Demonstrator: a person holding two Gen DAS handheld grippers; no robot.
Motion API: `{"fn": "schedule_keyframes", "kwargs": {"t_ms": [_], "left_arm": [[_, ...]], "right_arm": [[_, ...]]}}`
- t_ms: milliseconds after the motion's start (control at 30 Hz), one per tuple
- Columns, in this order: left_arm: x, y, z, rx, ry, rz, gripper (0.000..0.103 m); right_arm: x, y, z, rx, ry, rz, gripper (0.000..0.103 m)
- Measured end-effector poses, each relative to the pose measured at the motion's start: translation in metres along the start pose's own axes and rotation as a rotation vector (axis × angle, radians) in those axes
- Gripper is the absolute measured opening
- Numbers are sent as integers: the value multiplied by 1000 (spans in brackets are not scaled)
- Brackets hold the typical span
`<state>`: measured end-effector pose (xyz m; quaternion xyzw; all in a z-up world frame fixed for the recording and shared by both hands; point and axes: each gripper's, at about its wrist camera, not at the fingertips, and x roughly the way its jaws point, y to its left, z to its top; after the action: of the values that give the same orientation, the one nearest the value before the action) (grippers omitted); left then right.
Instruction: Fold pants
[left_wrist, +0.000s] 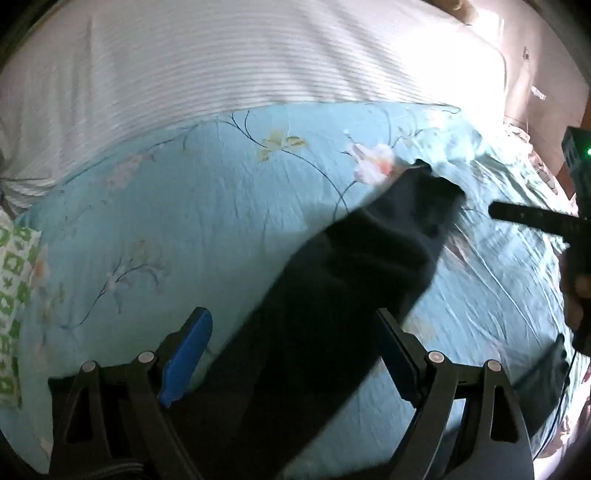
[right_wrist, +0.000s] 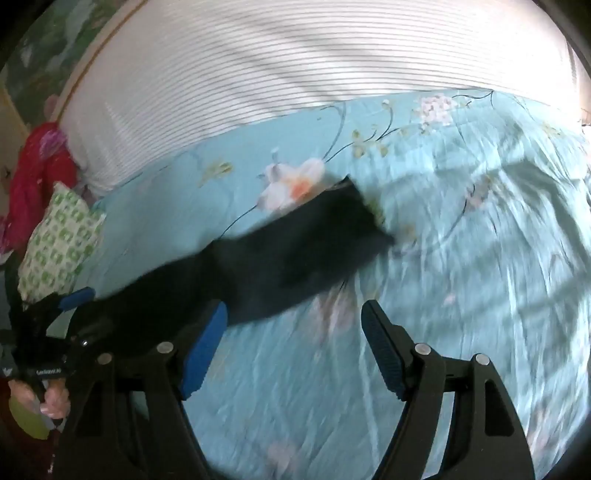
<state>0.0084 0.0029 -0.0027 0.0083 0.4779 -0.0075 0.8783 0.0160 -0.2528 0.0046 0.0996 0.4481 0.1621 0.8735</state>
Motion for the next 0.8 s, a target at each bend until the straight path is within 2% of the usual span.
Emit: {"fn": "schedule_keyframes", "kwargs": {"t_ms": [133,200,300,567,633,733,767,800], "left_arm": [[29,12,16,-23,67,-24,88],[60,18,29,-34,111,-24,88],[79,15,31,-28,152,-18,88],[119,1,39,32,206,-9,87],[122,11,46,52,201,-9,87],[132,15,54,74,220,-20,86],[136,16,56,84,230,-24,85],[137,14,58,102,236,-25,80]], "right_arm": [[20,-9,28,-6,-3,-30,76],[34,-14,40,-20,7,-39,76],[60,-21,54,-36,31,-62,76],[107,-29,76,-61,89,-65,75],[111,-27,76,-69,98,-40,66],[114,-18,77,-99,106,-22,42],[114,-16,76,-110,108,-21,26],[112,-15,75,-116,103,-24,20]]}}
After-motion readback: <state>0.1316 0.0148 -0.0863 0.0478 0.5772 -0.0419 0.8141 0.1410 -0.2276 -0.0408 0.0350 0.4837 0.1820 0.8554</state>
